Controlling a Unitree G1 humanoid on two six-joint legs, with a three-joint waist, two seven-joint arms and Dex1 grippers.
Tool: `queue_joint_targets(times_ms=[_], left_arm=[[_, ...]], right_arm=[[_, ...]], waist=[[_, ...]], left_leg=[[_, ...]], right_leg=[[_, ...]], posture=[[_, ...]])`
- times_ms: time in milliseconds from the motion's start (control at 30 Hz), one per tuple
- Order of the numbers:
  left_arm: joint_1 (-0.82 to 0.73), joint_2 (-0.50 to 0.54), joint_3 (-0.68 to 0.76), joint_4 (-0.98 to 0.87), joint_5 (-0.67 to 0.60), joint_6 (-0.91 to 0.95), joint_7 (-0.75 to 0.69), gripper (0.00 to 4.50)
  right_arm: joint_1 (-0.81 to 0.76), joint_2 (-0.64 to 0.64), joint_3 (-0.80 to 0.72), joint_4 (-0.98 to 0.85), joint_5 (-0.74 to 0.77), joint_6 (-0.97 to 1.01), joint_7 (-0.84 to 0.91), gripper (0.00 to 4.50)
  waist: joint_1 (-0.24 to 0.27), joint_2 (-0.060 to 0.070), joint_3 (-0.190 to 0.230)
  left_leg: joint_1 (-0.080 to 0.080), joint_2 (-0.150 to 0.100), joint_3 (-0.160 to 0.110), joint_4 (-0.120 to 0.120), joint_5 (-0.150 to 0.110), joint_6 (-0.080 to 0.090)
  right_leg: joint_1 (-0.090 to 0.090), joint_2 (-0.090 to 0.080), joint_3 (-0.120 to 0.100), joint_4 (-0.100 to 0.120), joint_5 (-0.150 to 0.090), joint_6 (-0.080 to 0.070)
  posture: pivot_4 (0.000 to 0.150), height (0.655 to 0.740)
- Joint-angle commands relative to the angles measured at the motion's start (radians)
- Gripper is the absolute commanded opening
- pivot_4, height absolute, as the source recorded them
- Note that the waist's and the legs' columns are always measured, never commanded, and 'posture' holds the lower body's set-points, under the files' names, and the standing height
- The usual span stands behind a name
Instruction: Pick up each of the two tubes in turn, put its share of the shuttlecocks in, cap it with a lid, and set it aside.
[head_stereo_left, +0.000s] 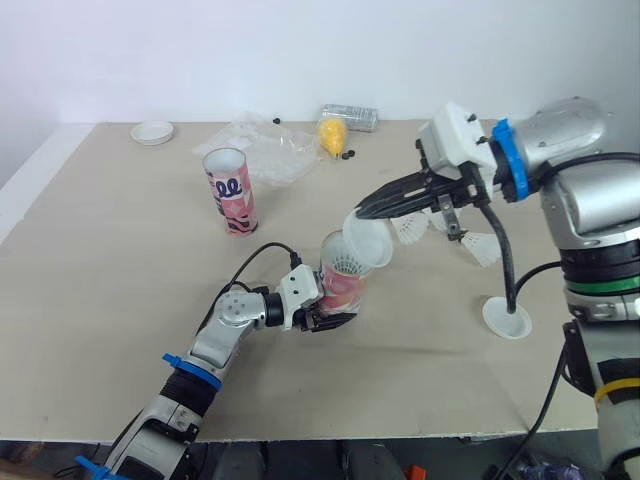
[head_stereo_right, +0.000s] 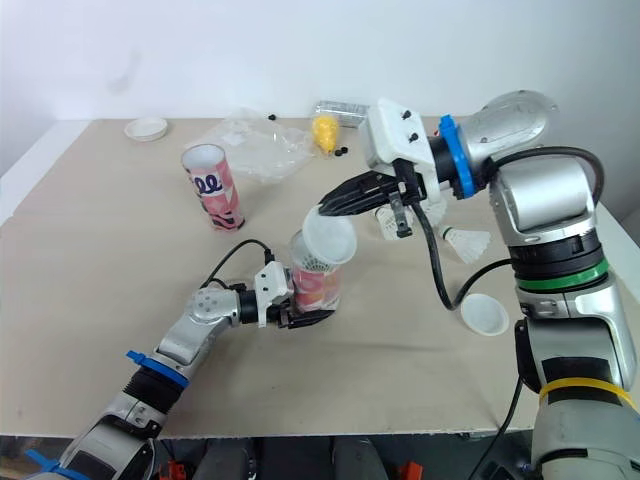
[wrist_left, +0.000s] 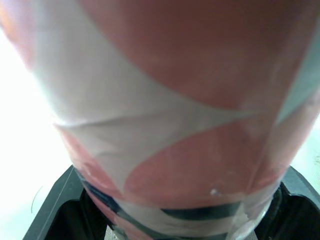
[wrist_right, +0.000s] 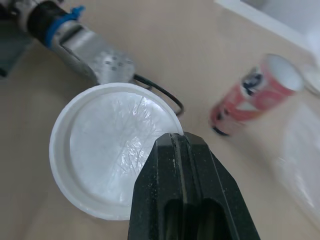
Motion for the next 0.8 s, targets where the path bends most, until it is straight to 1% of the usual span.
queue_joint_targets(times_ms=[33,467,800], left_arm=[[0.018,0.004,-0.013,0.028,0.024,0.031,0.006,3.06],[0.037,0.012,-0.012,0.001,0.024,0.053,0.015,3.06],[0.045,0.014,-0.013,-0.008,0.026,0.062,0.020,3.06]], right_arm=[[-0.033,0.015,0.013,0.012,-0.021,-0.062,0.031,0.05],[-0.068,0.068,0.055,0.155,-0.109,-0.244,0.052,0.05],[-0.070,0.063,0.079,0.168,-0.119,-0.289,0.080,0.05]], waist=[[0.000,0.000,0.000],[-0.001,0.000,0.000],[-0.002,0.000,0.000]], left_leg=[[0.000,0.000,0.000,0.000,0.000,0.000],[0.000,0.000,0.000,0.000,0.000,0.000],[0.000,0.000,0.000,-0.002,0.000,0.000]], right_leg=[[0.000,0.000,0.000,0.000,0.000,0.000],[0.000,0.000,0.000,0.000,0.000,0.000],[0.000,0.000,0.000,0.000,-0.001,-0.001]], posture=[[0.150,0.7400],[0.150,0.7400],[0.150,0.7400]])
